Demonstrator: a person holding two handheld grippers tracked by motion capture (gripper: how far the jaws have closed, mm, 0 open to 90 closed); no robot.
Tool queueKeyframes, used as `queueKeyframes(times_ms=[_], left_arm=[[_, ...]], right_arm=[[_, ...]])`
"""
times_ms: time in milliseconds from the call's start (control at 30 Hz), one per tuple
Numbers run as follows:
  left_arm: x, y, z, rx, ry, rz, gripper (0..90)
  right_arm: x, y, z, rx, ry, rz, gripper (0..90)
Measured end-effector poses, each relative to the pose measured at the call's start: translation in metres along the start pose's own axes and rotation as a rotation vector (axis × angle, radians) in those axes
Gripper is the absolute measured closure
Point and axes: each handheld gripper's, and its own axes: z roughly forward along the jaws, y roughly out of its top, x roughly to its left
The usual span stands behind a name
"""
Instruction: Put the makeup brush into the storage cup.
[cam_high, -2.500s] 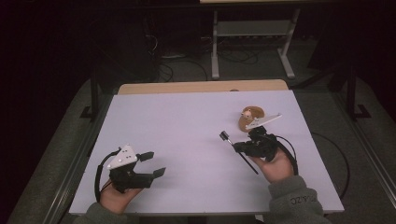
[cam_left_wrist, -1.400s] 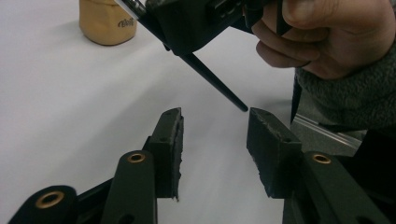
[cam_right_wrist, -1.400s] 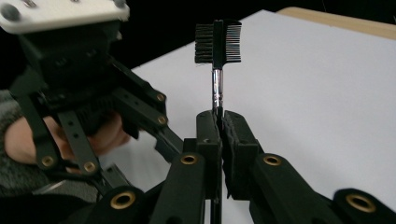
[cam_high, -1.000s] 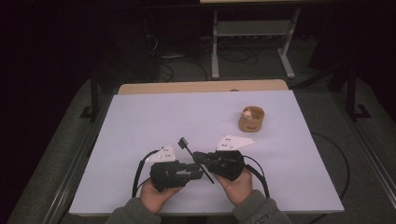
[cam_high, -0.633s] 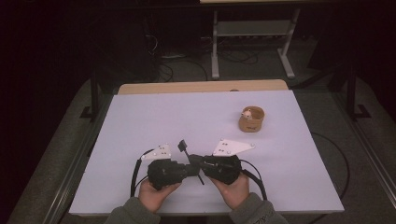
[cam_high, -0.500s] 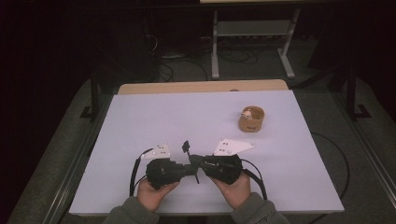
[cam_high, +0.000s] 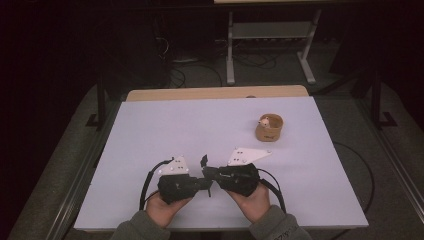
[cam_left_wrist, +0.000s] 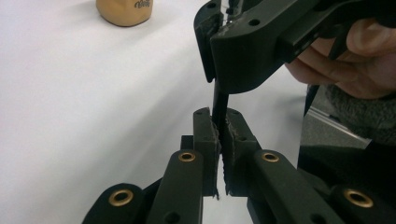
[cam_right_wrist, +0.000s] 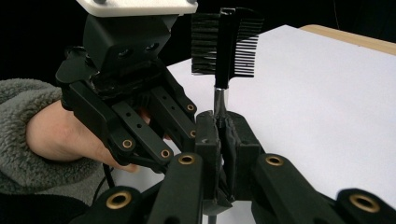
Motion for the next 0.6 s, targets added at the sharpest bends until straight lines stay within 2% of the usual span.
queueKeyframes(times_ms=[233, 300, 367, 600], left_arm=[[-0.001, 0.0, -0.001, 0.017, 0.043, 0.036, 70.3], [-0.002, -0.001, -0.002, 0.009, 0.054, 0.027, 68.2], [-0.001, -0.001, -0.004, 0.017, 0.062, 0.039, 66.2], [0.001, -0.003, -0.009, 0.02, 0.08, 0.035, 60.1]], right_arm=[[-0.008, 0.0, -0.006, -0.002, -0.018, 0.02, 84.6], [-0.011, -0.001, -0.01, -0.005, -0.028, 0.038, 84.7], [-0.015, 0.0, -0.014, -0.009, -0.038, 0.049, 84.6], [-0.035, -0.001, -0.029, -0.018, -0.073, 0.065, 84.7]])
